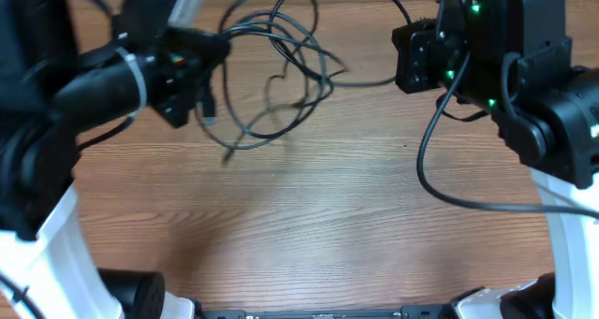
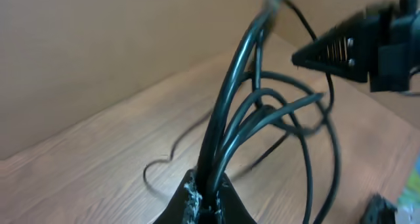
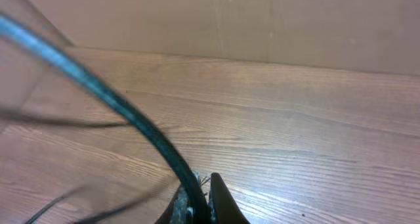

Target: Untangle cables

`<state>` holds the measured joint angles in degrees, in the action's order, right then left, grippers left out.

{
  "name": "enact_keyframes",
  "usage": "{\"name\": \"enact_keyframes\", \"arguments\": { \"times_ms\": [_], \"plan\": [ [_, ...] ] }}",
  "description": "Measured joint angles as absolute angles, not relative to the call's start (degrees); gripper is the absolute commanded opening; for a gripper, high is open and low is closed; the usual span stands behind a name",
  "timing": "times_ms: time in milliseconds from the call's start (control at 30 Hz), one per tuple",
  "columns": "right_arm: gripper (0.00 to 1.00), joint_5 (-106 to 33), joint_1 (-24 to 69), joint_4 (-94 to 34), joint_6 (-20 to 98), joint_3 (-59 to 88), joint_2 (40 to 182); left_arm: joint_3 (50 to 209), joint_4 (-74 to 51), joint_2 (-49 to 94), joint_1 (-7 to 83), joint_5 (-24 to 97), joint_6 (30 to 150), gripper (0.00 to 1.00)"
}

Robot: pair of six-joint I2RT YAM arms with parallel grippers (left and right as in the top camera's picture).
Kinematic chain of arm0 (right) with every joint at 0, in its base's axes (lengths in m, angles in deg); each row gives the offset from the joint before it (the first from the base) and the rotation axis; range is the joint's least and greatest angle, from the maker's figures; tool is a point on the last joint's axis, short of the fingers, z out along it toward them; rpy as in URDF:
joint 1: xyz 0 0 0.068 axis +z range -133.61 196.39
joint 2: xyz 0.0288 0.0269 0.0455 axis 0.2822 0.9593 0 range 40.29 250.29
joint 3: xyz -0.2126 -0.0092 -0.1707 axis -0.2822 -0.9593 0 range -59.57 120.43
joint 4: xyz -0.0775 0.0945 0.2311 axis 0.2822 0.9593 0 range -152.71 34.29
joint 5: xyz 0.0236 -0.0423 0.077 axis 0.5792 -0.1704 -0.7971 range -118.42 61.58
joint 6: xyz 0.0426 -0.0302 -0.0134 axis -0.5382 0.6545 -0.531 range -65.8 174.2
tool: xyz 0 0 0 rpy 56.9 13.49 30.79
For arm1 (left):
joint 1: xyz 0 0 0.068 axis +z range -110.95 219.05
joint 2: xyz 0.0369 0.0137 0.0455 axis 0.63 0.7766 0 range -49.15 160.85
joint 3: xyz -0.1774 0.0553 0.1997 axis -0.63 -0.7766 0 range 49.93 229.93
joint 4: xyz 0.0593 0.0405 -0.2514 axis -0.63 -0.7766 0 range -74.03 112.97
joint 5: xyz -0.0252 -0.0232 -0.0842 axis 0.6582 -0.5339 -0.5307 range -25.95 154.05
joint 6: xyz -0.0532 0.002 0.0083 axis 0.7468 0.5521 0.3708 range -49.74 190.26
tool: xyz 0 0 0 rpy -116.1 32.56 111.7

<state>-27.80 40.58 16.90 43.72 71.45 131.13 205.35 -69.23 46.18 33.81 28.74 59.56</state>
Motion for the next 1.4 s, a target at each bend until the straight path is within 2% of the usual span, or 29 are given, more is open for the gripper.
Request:
{"name": "enact_keyframes", "arguments": {
  "times_ms": [300,467,667,800,1033,1200,1400],
  "plan": [
    [0.04,-35.71,34.94,11.31,43.56,61.93,134.5,204.67,-70.81,43.47,40.74,25.38,65.49,0.04],
    [0.04,-31.87,30.3,6.76,45.4,50.69,139.13,204.67,-69.58,40.47,44.78,27.72,67.59,0.04],
    [0.04,-29.48,28.47,-1.63,45.84,37.36,145.1,205.59,-69.47,36.15,44.72,28.85,69.16,0.05],
    [0.04,-29.77,28.38,-1.57,45.9,35.83,145.34,205.67,-69.63,35.91,44.72,29.62,69.68,0.04],
    [0.04,-37.46,28.45,2.96,46.3,41.73,143.13,205.59,-69.65,38.31,44.72,30.25,69.97,0.04],
    [0.04,-46.75,28.56,6.15,45.9,56.94,136.77,205.57,-71.73,39.16,44.72,30.47,69.2,0.04],
    [0.04,-51.38,28.82,6.02,46.56,73.66,126.87,205.54,-73.69,39.16,44.72,30.49,66.91,0.04]
  ]
}}
